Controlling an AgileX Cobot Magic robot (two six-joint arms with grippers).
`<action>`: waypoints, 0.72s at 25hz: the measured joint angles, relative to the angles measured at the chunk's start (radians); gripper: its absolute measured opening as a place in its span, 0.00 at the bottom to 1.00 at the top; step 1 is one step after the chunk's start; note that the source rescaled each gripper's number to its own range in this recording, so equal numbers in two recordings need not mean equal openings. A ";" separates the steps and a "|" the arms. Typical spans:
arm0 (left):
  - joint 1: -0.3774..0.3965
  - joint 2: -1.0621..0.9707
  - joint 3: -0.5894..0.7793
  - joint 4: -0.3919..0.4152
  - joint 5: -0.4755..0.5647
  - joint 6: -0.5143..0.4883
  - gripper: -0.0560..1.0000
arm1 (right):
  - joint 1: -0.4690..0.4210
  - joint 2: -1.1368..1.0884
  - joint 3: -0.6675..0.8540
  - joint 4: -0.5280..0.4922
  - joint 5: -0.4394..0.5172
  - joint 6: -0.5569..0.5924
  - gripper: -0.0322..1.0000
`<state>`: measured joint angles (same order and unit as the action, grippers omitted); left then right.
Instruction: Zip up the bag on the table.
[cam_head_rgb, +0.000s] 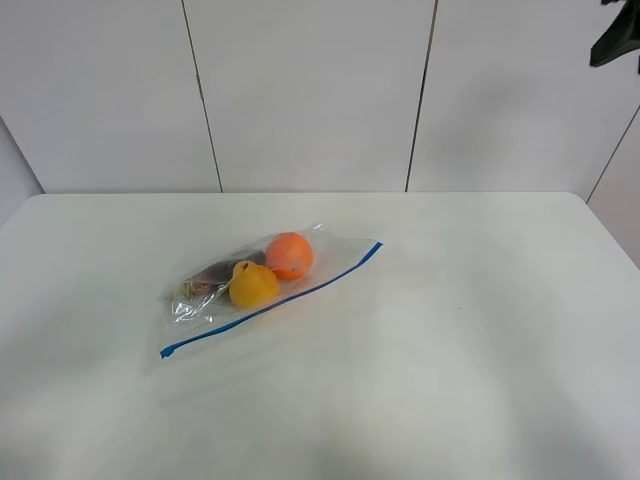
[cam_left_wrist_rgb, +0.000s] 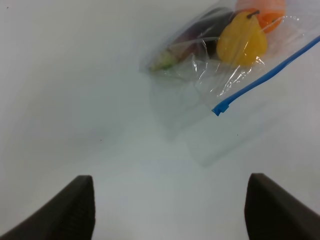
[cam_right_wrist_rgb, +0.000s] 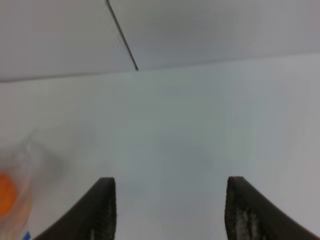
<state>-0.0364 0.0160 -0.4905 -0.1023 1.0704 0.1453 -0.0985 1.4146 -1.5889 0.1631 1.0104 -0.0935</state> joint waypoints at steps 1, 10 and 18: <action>0.000 0.000 0.000 0.000 0.000 0.000 0.98 | 0.000 -0.024 0.000 0.000 0.008 -0.001 0.59; 0.000 0.000 0.000 0.000 0.000 0.000 0.98 | 0.000 -0.207 -0.001 -0.002 0.068 0.003 0.59; 0.000 0.000 0.000 0.000 0.000 0.000 0.98 | 0.000 -0.376 0.000 -0.030 0.114 0.033 0.59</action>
<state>-0.0364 0.0160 -0.4905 -0.1023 1.0704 0.1453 -0.0985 1.0390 -1.5886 0.1328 1.1242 -0.0605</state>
